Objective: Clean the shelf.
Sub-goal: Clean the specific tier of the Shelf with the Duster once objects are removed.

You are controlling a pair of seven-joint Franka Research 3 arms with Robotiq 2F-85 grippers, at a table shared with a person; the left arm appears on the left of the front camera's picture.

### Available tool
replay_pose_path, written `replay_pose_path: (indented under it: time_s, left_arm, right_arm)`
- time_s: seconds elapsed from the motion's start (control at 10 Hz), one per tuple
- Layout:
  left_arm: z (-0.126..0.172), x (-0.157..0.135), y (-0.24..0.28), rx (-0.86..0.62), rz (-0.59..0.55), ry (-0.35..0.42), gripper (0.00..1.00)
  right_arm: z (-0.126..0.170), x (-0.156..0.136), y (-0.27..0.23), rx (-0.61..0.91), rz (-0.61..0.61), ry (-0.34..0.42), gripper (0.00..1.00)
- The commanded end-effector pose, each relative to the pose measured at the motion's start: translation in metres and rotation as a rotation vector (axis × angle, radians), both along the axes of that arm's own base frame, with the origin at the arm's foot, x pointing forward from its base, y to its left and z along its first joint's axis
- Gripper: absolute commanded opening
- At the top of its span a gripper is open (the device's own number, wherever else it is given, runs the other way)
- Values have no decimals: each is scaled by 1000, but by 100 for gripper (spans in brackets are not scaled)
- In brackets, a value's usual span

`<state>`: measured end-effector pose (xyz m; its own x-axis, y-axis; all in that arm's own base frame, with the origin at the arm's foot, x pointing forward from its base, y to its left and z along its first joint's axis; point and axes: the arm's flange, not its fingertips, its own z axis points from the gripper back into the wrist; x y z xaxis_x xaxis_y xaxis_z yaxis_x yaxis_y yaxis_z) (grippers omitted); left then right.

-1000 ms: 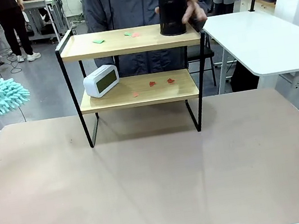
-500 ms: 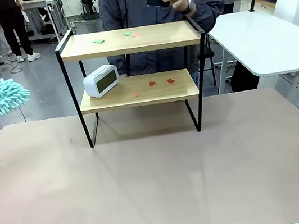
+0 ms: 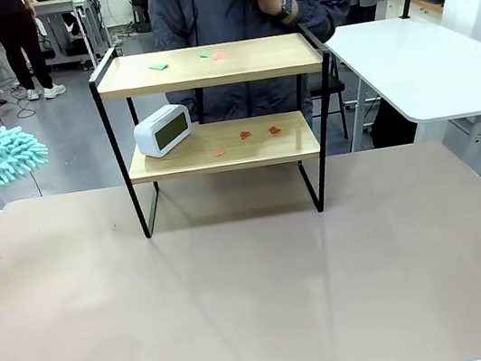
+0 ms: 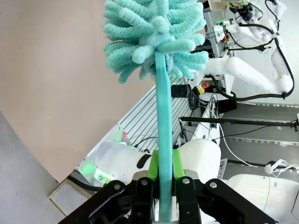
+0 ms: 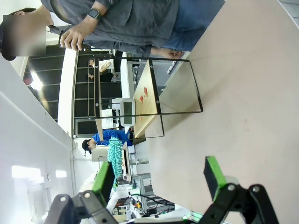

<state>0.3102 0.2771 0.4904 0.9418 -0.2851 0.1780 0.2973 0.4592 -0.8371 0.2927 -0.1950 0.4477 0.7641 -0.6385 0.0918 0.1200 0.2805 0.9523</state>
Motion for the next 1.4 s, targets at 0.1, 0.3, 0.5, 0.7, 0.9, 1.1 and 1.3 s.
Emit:
replay_pose_path:
  time_s: [0.1,0.3,0.5,0.7,0.9,1.1,1.3]
  left_arm:
    - [72,-19,-5,26,89,-58,12]
    - [167,-34,-20,74,187,-159,12]
    - [239,-32,-72,90,198,-226,12]
    - [272,-19,-140,83,116,-180,12]
    - [275,-1,-210,139,166,-163,12]
    - [262,5,-224,99,118,-137,12]
    - [281,8,-221,156,125,-163,12]
  right_arm:
    - [0,3,1,4,-3,-38,100]
    - [0,3,1,4,-3,-38,100]
    - [0,3,1,4,-3,-38,100]
    - [0,3,1,4,-3,-38,100]
    - [0,3,1,4,-3,-38,100]
    - [0,3,1,4,-3,-38,100]
    - [0,3,1,4,-3,-38,100]
